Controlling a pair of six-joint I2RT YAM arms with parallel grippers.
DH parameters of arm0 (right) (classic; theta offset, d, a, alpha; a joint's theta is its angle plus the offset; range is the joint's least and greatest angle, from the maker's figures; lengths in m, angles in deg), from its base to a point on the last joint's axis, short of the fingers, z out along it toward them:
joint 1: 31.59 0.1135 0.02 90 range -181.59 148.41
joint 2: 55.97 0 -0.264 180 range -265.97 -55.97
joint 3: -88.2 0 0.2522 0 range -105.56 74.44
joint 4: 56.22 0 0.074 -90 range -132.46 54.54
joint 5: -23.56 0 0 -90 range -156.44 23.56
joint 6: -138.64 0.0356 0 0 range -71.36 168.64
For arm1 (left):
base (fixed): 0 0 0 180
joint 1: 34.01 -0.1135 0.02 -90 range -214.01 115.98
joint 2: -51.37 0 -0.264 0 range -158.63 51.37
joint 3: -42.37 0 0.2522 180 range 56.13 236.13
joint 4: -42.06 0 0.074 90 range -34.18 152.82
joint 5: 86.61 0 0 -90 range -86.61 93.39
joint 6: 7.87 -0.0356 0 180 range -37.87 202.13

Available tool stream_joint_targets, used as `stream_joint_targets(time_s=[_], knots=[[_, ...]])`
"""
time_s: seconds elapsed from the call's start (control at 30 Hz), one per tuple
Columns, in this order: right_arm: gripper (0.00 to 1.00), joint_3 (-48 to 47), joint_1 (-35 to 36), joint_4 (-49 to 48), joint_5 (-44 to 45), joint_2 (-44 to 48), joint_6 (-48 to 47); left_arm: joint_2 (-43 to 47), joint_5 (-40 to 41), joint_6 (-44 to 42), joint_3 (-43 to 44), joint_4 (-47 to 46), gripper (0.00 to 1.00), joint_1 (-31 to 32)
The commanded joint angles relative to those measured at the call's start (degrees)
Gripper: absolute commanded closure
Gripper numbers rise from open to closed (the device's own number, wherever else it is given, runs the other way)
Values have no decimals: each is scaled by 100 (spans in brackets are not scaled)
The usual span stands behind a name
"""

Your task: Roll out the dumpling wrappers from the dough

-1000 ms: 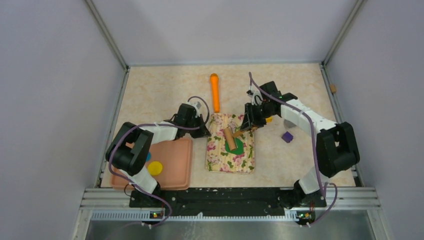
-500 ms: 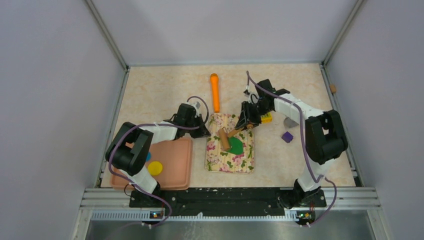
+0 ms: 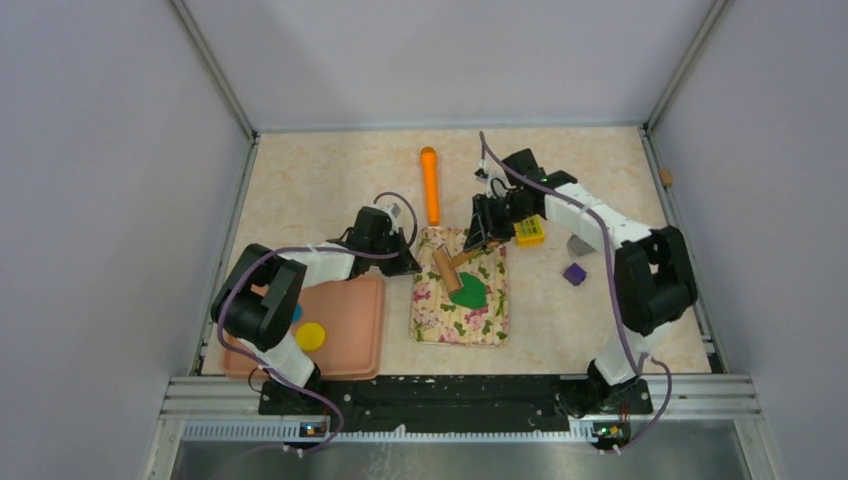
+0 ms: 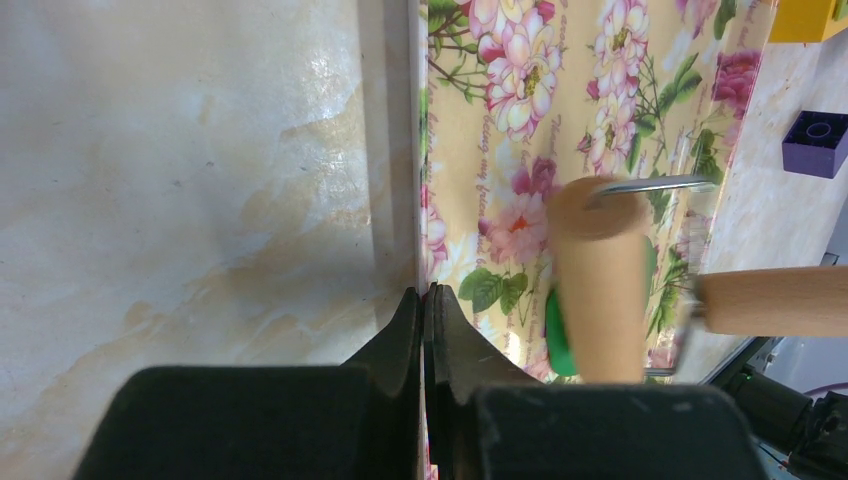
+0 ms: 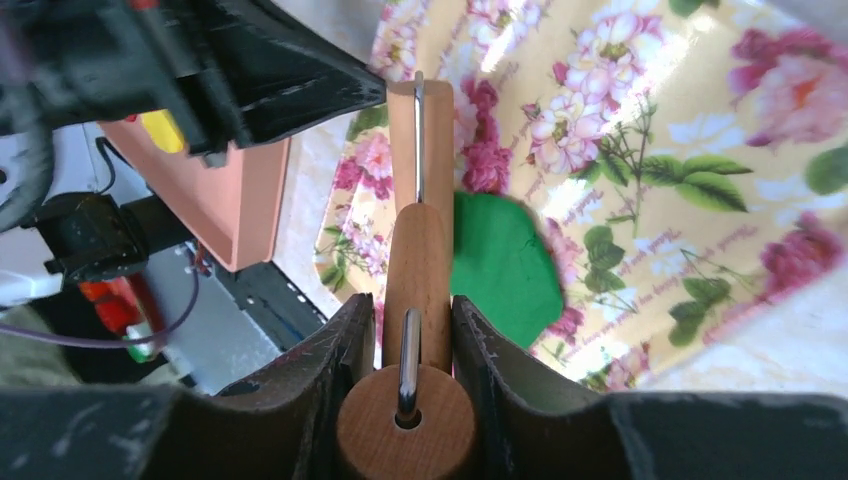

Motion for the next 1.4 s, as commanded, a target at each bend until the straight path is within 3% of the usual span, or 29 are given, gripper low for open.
stream_joint_targets(time_s=[0.0, 0.1, 0.23, 0.33, 0.47, 0.63, 1.0, 1.37], knots=[[100, -495, -57, 252, -219, 1355, -832, -46, 46, -149, 164, -63, 100, -56], [100, -429, -17, 843, -386, 1825, -2354, -55, 50, -210, 178, -24, 100, -64], [100, -576, 830, 1626, 1284, 2191, -4676, -51, 24, -223, 180, -32, 100, -65], [100, -281, 1829, 1843, 2647, 2416, -5698, -59, 15, -236, 187, -36, 100, -65], [100, 55, 2508, 1607, 3737, 2460, -5874, -70, -7, -258, 215, -56, 100, -65], [100, 116, 2848, 1301, 4280, 2232, -6138, -61, -12, -282, 225, -42, 100, -67], [100, 471, 3471, 1089, 4027, 1999, -6097, 3, 59, -408, 188, 12, 100, -65], [100, 1394, 3394, 570, 3893, 1518, -6538, -61, -14, -312, 164, -14, 100, -65]])
